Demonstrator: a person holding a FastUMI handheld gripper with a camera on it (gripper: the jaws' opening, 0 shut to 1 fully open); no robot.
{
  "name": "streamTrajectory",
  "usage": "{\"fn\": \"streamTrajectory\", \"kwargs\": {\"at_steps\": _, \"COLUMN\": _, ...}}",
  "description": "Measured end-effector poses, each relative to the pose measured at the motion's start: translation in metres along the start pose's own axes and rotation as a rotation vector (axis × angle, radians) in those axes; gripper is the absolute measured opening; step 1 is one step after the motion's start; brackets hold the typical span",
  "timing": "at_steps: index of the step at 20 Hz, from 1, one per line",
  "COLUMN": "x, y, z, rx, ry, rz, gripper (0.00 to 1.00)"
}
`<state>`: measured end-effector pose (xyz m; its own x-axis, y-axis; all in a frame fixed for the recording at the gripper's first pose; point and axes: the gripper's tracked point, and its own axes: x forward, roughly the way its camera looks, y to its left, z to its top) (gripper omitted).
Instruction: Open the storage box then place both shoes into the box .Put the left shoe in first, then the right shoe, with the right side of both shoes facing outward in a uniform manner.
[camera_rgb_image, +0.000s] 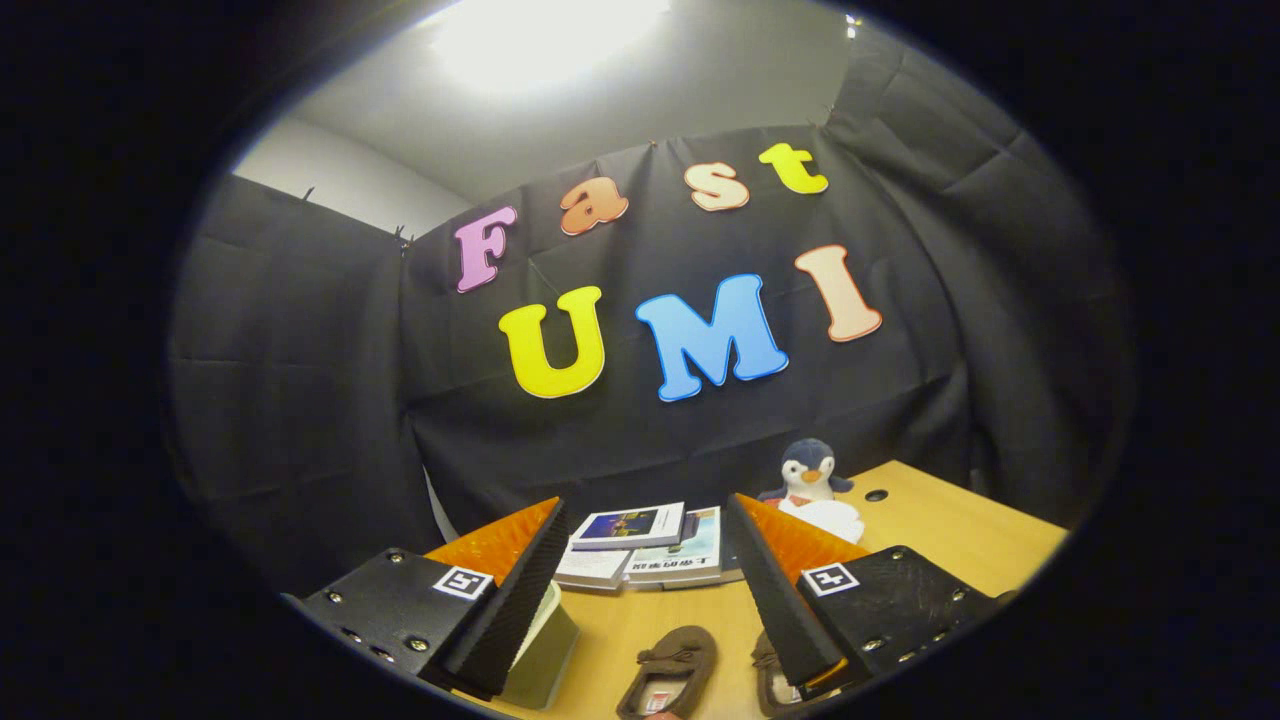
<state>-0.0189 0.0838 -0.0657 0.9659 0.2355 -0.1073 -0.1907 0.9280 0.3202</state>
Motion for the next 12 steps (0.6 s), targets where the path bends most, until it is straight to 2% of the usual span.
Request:
{"fn": "streamTrajectory", "kwargs": {"at_steps": 8, "x": 0.002, "y": 0.028, "z": -0.065, "rx": 0.259, "ry": 0.172, "rz": 0.098, "gripper": 0.98}}
{"fn": "streamTrajectory", "kwargs": {"at_steps": 12, "x": 0.0, "y": 0.05, "z": -0.101, "rx": 0.443, "ry": 0.297, "rz": 0.167, "gripper": 0.98}}
